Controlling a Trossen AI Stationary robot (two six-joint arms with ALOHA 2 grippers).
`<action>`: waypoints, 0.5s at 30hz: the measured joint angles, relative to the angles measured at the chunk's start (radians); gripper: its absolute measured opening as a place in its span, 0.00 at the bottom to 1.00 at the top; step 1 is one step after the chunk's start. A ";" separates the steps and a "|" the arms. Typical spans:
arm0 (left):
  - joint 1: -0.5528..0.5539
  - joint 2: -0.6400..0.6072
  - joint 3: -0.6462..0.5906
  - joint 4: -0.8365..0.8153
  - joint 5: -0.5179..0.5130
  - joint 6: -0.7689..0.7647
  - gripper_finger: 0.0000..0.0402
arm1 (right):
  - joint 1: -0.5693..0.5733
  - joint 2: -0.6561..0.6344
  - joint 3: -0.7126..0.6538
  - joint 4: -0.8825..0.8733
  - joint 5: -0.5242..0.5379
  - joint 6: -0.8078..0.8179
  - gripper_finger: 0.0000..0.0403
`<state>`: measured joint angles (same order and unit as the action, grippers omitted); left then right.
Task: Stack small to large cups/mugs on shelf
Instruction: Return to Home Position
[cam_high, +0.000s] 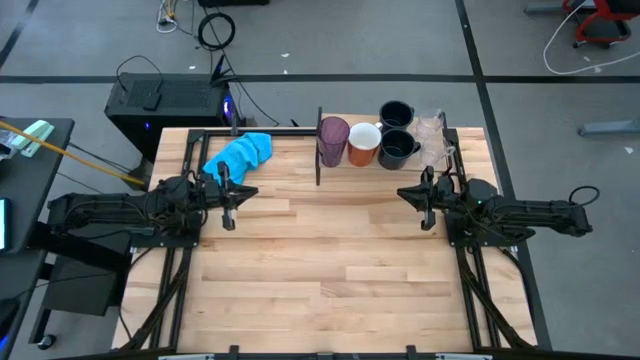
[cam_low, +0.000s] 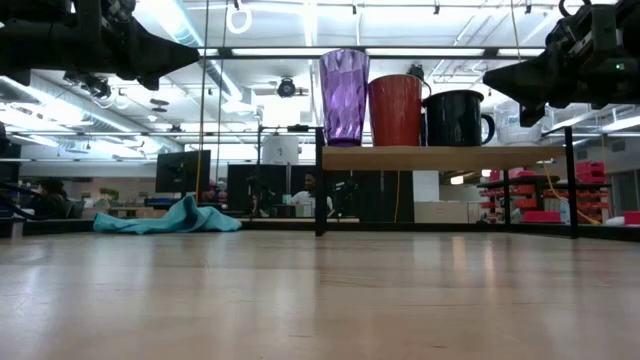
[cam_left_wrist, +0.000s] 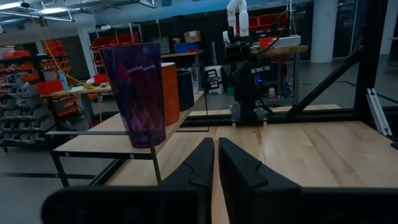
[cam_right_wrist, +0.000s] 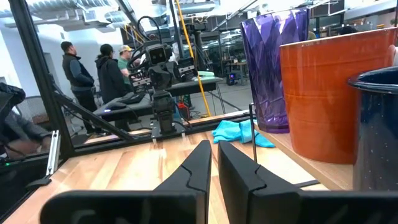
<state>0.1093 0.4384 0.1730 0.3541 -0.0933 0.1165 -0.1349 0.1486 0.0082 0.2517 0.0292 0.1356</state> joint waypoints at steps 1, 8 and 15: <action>0.000 0.000 0.000 0.000 0.000 0.000 0.07 | 0.000 0.000 0.000 0.000 0.000 0.000 0.09; 0.000 0.000 0.000 0.000 0.000 0.000 0.08 | 0.000 0.000 0.000 0.000 0.000 0.000 0.09; 0.000 0.000 0.000 0.000 0.000 0.000 0.10 | 0.000 0.000 0.000 0.000 0.000 0.000 0.09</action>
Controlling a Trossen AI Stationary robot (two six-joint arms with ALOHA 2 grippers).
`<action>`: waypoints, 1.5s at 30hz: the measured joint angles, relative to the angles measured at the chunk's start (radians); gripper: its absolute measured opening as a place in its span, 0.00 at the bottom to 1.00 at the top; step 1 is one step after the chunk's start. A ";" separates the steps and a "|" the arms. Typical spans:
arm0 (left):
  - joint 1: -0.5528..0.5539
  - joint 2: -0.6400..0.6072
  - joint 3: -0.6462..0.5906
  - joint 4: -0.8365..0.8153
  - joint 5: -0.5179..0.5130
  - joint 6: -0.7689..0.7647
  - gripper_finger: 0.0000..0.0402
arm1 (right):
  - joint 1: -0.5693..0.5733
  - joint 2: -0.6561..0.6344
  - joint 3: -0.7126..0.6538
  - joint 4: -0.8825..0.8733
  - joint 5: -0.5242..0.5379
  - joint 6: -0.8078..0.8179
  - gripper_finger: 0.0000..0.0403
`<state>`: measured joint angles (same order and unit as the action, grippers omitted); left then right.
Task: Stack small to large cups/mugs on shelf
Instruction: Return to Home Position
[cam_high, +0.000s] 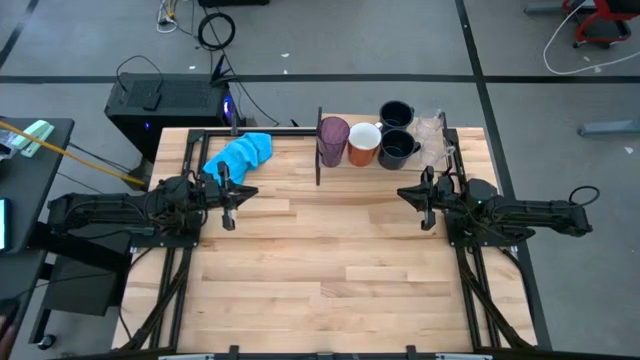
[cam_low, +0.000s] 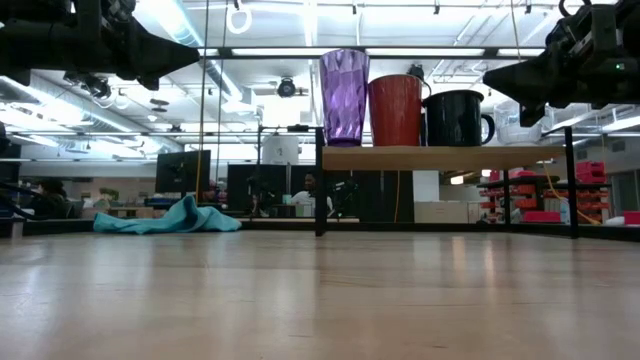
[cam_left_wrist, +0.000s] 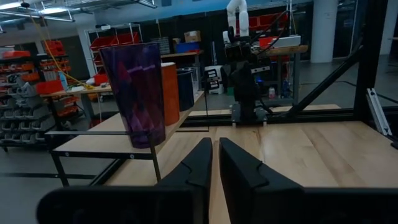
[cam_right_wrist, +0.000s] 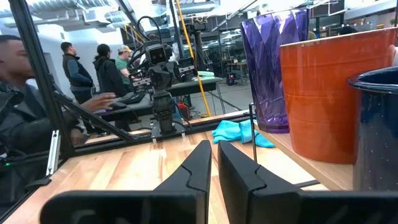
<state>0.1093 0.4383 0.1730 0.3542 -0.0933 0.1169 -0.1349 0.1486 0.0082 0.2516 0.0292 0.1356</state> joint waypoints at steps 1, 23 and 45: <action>0.000 0.000 0.000 0.000 0.000 -0.001 0.10 | 0.000 0.000 0.000 0.000 0.000 0.000 0.09; 0.000 0.000 0.000 0.000 0.000 0.000 0.10 | 0.000 0.000 0.000 0.000 0.000 0.000 0.09; 0.000 0.000 0.000 0.000 0.000 0.000 0.09 | 0.000 0.000 0.000 0.000 0.000 0.000 0.09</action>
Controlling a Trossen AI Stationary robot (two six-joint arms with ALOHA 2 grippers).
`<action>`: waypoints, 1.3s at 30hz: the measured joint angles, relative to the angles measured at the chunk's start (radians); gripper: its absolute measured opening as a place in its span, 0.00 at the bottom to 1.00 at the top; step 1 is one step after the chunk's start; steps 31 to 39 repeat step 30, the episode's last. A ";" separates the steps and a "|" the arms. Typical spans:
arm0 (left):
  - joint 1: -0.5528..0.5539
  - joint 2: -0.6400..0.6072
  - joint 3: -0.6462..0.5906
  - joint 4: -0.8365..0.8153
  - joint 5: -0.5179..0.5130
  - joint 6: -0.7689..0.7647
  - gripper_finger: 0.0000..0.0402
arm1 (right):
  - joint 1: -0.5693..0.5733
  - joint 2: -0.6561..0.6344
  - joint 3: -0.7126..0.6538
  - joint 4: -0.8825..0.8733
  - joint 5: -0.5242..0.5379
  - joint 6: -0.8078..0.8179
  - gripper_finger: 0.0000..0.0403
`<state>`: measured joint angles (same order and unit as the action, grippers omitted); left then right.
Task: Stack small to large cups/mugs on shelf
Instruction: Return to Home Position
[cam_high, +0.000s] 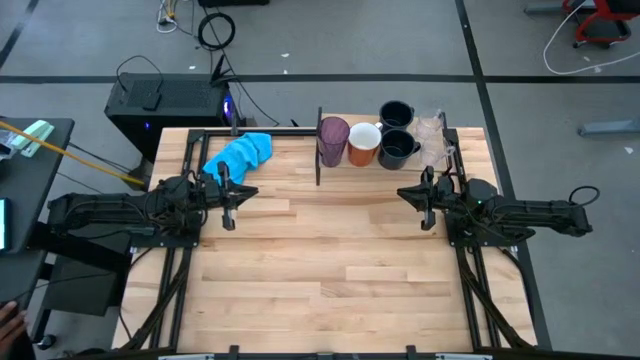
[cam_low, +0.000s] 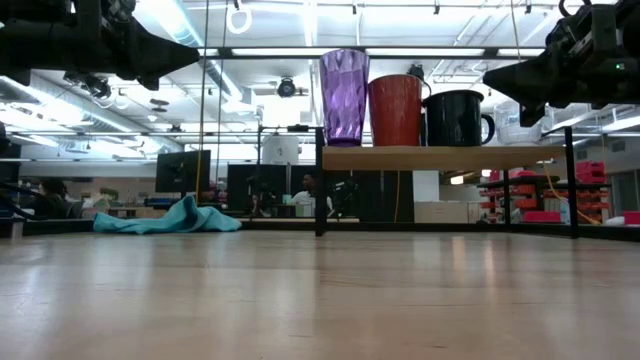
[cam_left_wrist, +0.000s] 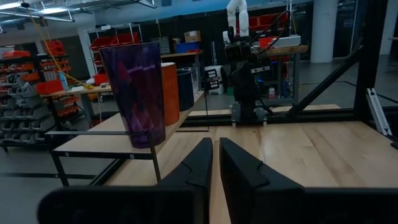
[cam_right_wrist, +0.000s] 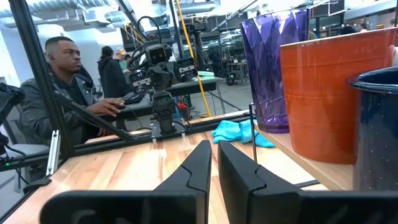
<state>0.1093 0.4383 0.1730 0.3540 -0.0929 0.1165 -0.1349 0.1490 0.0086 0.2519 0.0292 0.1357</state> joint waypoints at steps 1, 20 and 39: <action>0.000 0.000 0.000 0.000 0.000 0.000 0.09 | 0.000 0.000 0.000 0.000 0.000 0.000 0.09; 0.000 0.000 0.000 0.000 0.000 0.000 0.10 | 0.000 0.000 0.000 0.000 0.000 0.000 0.09; 0.000 0.000 0.000 0.000 0.000 0.000 0.07 | 0.000 0.000 0.000 0.000 0.000 0.000 0.09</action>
